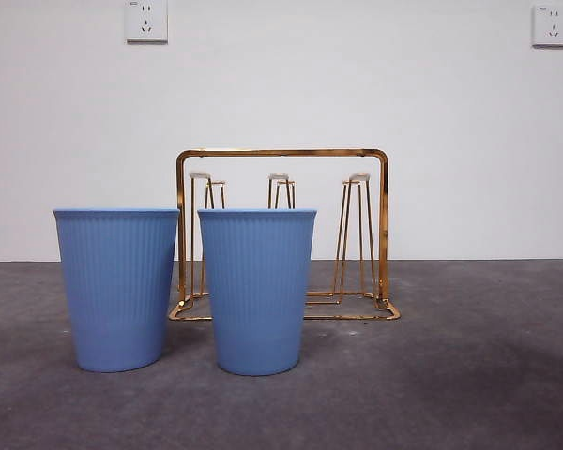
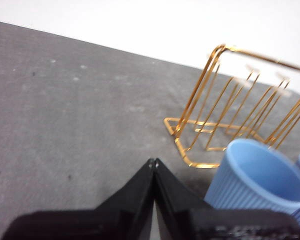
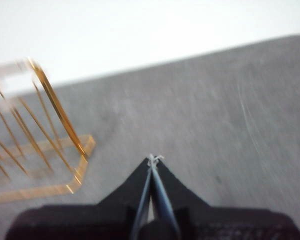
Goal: Pick up cup 1,put cup 1 in the cup rack,pick up cup 2,put cup 2 in the cup rack
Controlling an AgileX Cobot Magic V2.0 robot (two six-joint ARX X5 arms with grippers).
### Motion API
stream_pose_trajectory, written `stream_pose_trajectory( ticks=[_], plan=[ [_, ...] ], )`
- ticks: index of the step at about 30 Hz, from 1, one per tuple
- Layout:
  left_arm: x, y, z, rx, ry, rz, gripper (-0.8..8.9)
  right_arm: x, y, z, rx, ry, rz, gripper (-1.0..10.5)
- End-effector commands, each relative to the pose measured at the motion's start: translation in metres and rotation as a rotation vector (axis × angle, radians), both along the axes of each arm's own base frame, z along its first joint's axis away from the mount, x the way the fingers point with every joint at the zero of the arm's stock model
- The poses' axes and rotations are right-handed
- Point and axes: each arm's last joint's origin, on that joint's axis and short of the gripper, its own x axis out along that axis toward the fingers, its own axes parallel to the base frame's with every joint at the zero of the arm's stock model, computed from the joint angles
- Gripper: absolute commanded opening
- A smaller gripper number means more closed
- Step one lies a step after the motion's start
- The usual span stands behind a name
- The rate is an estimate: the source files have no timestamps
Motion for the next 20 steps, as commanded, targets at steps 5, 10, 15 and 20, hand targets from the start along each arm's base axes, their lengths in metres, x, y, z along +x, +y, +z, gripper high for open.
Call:
stream_pose_trajectory(
  ticks=[5,10,15,20],
  plan=[
    [-0.007,-0.002,0.047,-0.032,-0.050,-0.068,-0.06,-0.008,0.002,0.058,0.078,-0.077,0.065,-0.1],
    [-0.012,-0.004,0.088,-0.025,-0.035,-0.159,-0.06,-0.005,0.005,0.095,0.063,0.043,0.185,-0.1],
    [-0.015,-0.007,0.127,0.020,0.010,-0.270,-0.06,0.001,0.009,0.132,0.022,0.172,0.336,-0.1],
    [-0.018,-0.010,0.161,0.087,0.078,-0.362,-0.06,0.007,0.013,0.162,-0.028,0.309,0.489,-0.1]
  ],
)
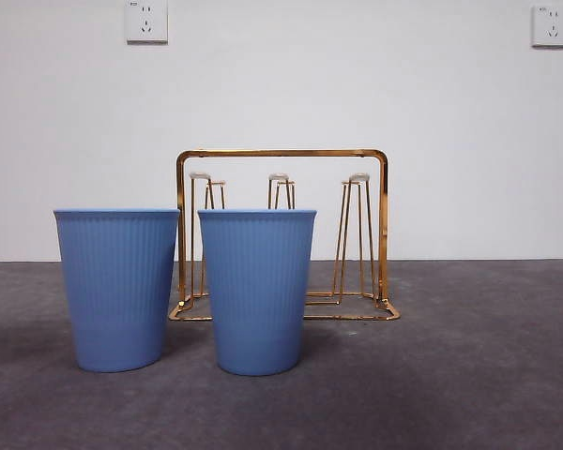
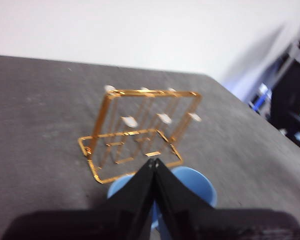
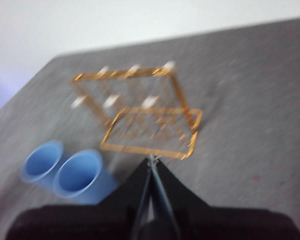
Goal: Pick up cup 1,put cup 1 in the cup rack,pick up cup 2,put cup 2 in the cup rack
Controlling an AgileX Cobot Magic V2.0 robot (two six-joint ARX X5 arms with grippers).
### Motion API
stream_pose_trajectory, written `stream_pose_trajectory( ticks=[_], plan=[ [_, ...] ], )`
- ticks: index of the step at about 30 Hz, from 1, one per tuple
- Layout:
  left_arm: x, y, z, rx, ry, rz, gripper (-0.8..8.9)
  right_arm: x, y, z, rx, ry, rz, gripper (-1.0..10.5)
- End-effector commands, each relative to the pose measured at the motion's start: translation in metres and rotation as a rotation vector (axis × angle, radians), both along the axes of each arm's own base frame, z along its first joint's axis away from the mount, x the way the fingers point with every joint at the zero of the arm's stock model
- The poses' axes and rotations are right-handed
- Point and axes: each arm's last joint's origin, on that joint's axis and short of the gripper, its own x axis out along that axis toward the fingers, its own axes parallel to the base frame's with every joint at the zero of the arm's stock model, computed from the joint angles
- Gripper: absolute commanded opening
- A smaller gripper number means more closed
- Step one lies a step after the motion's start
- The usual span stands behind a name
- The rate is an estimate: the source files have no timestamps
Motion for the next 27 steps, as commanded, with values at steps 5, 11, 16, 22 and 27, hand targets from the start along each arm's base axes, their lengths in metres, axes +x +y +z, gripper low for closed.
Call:
stream_pose_trajectory(
  ticks=[5,11,16,22,27],
  plan=[
    [-0.004,-0.004,0.038,0.143,0.044,-0.113,-0.06,0.004,0.003,0.034,-0.116,0.083,0.173,-0.1],
    [-0.005,-0.009,0.055,0.171,0.078,-0.206,-0.06,-0.004,0.004,0.058,-0.146,0.090,0.218,-0.1],
    [-0.005,-0.013,0.062,0.192,0.106,-0.255,-0.06,-0.011,0.007,0.068,-0.149,0.076,0.259,-0.1],
    [-0.004,-0.014,0.063,0.197,0.103,-0.275,-0.06,-0.014,0.009,0.066,-0.155,0.104,0.276,-0.1],
    [-0.002,-0.015,0.063,0.175,0.111,-0.317,0.26,-0.013,0.009,0.066,-0.155,0.108,0.277,0.1]
  ],
)
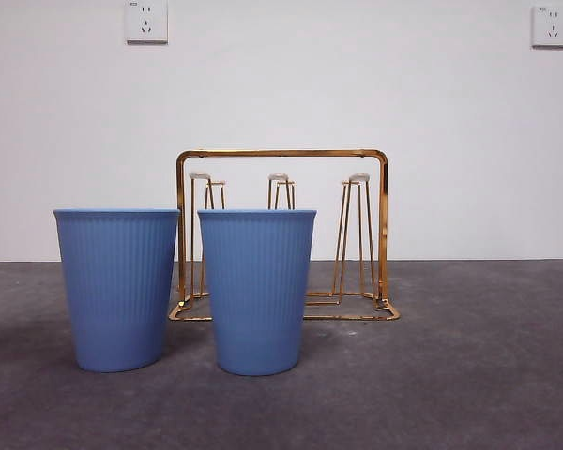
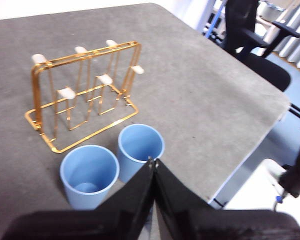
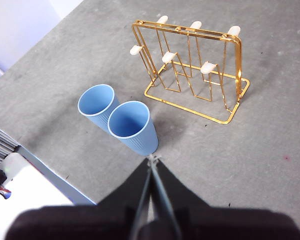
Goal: Pick up cup 1,put cup 1 in the cup rack,pick up cup 2,put cup 2 in the cup rack
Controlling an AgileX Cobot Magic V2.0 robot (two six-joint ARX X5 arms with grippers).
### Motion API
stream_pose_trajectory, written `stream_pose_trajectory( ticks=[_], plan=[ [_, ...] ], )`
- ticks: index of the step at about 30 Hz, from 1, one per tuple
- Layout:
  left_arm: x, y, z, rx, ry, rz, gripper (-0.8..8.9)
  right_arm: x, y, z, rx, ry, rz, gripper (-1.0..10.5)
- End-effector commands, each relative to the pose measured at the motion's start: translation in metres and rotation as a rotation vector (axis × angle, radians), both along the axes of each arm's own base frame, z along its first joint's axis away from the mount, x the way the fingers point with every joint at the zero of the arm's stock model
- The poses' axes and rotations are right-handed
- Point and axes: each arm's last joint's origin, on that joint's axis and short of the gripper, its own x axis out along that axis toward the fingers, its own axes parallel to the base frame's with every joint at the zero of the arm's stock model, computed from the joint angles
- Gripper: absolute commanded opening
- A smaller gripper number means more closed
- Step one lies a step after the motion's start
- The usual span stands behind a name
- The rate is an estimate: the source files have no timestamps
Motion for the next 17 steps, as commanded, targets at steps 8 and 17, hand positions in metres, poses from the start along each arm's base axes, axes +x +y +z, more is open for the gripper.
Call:
stream_pose_trajectory(
  ticks=[8,17],
  plan=[
    [0.002,-0.002,0.001,-0.029,0.000,-0.064,6.02,0.008,0.001,-0.001,-0.002,0.018,0.004,5.7],
    [0.005,-0.003,0.002,-0.052,0.017,-0.086,6.02,0.026,0.007,-0.005,0.051,0.097,0.080,6.0]
  ],
)
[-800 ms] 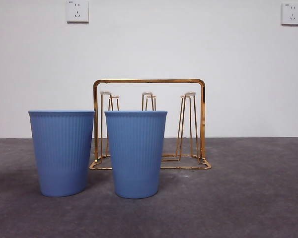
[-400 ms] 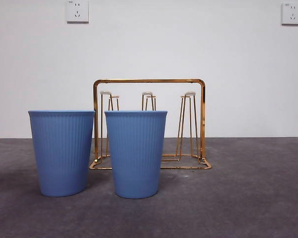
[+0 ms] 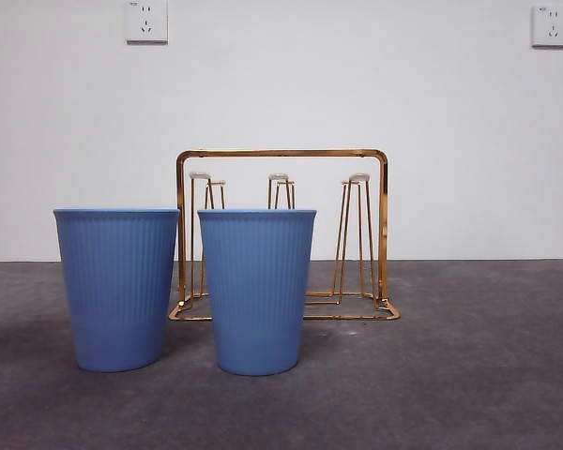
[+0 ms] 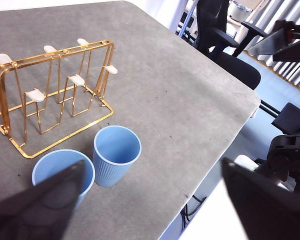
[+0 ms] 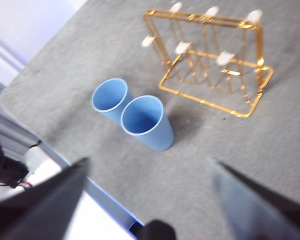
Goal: Pick up cup 1,put cup 1 in the cup rack,pick up cup 2,put cup 2 in the cup rack
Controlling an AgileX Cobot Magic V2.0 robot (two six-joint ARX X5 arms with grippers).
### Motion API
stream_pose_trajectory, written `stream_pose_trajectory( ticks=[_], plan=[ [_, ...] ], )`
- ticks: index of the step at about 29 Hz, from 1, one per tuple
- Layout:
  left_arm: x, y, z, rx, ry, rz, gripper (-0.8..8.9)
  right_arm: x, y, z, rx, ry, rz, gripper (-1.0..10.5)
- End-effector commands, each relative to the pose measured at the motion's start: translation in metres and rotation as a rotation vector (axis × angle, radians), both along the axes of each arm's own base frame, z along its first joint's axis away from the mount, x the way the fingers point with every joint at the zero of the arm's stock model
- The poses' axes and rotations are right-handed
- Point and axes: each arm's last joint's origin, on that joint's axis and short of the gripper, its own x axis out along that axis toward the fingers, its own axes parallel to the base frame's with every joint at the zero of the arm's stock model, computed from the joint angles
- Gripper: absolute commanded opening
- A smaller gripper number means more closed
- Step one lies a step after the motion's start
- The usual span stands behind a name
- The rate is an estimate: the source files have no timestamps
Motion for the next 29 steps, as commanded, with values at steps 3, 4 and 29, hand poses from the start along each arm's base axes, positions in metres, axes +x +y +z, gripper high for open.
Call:
stream_pose_trajectory(
  ticks=[3,4,29],
  plan=[
    [0.002,-0.001,0.002,-0.013,-0.003,-0.018,6.01,0.010,0.006,-0.001,0.005,0.028,0.042,6.0],
    [0.003,-0.001,0.002,-0.015,-0.005,-0.021,6.01,0.012,0.008,-0.001,0.004,0.035,0.054,6.0],
    [0.024,-0.012,0.008,-0.114,0.034,-0.129,5.96,0.152,0.173,-0.112,-0.417,0.348,0.101,5.0]
  ],
)
